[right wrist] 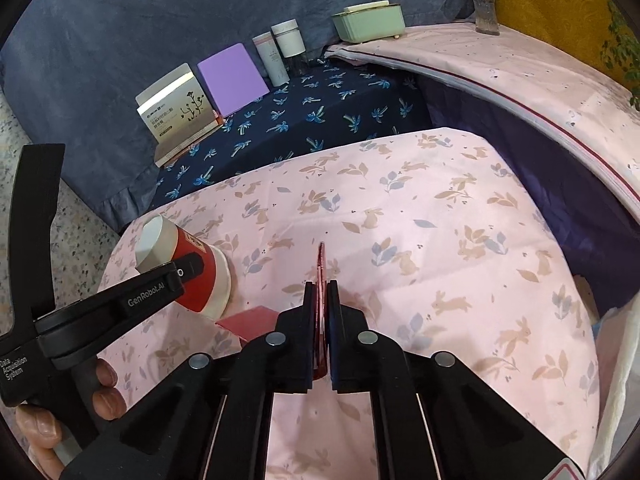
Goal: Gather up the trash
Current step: 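Carry the cup and red box over the bin with both tools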
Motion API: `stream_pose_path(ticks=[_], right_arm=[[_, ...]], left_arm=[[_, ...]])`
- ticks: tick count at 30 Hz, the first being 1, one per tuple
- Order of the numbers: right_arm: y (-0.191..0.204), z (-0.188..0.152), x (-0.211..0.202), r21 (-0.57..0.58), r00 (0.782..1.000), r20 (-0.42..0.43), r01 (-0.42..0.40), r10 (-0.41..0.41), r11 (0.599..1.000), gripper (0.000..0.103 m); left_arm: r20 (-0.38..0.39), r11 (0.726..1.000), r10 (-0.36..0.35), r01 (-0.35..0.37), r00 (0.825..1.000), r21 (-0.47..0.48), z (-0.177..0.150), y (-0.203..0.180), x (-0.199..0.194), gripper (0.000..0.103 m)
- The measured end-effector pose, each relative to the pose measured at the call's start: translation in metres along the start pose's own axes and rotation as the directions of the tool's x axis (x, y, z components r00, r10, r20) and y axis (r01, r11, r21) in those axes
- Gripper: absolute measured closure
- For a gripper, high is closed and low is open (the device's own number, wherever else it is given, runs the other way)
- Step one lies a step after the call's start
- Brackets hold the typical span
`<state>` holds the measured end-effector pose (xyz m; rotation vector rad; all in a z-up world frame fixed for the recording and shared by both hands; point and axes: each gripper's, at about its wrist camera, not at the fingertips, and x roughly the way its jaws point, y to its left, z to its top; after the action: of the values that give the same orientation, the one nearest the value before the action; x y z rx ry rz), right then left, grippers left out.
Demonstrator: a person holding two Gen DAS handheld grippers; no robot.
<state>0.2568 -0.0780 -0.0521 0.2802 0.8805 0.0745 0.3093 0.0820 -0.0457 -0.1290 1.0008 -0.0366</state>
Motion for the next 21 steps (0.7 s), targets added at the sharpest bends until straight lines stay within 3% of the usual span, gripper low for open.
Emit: stream_pose_path(ticks=[12,21], right_arm=[[-0.039,-0.026,-0.083,0.074,0.995,0.090,0.026,-0.033,0.997,0.099],[-0.103,-0.052,-0.156,0.166,0.979,0.165,0.089,-0.116,0.982,0.099]], left_arm=[[0.026,0.994,-0.073,0.070,0.997,0.084,-0.042,-0.056,-0.061,0.076],[0.028,0.964,-0.160,0.151,0.987,0.220,-0.086,-0.138,-0.104,0.076]])
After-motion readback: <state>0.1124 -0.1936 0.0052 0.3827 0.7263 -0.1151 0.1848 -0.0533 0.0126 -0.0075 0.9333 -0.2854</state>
